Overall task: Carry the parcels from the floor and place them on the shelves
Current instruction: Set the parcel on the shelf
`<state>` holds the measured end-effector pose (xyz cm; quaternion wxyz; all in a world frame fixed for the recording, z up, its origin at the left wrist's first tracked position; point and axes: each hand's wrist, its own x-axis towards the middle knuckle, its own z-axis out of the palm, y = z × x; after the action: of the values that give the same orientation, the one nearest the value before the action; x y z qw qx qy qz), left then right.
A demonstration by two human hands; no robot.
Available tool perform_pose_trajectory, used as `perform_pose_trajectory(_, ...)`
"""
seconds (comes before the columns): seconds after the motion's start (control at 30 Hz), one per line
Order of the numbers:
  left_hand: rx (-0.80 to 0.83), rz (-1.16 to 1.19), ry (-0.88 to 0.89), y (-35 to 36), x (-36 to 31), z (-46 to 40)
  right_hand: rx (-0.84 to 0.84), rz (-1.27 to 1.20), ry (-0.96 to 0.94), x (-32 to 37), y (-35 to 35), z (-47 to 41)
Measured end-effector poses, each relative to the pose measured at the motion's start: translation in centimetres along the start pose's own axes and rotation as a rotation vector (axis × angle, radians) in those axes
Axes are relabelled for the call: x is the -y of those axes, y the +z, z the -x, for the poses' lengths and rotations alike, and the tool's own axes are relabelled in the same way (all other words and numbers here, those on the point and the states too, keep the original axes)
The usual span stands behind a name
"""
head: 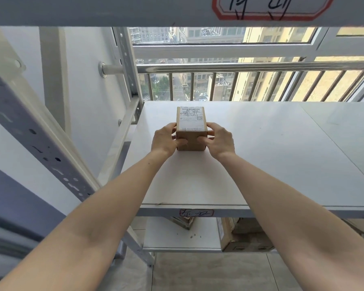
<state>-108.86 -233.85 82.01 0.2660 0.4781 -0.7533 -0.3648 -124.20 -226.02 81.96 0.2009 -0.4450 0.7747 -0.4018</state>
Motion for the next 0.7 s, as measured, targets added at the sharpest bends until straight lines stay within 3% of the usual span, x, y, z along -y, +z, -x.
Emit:
perform_pose_trajectory(0.2,0.019,0.008,-0.063,0.1,-0.1,0.4,-0.01,0.021,-0.005,-0.1,0.2,0.6)
perform_pose_trajectory(0.37,-0.017,0.1,-0.156,-0.3,-0.1,1.4,-0.112,-0.008,-0.032,-0.1,0.7,2.4)
perform_pose_trajectory(0.7,-0.388,0.449,-0.334,-0.5,0.5,6.5,-0.343,-0.184,-0.16,3.0,3.4,7.5)
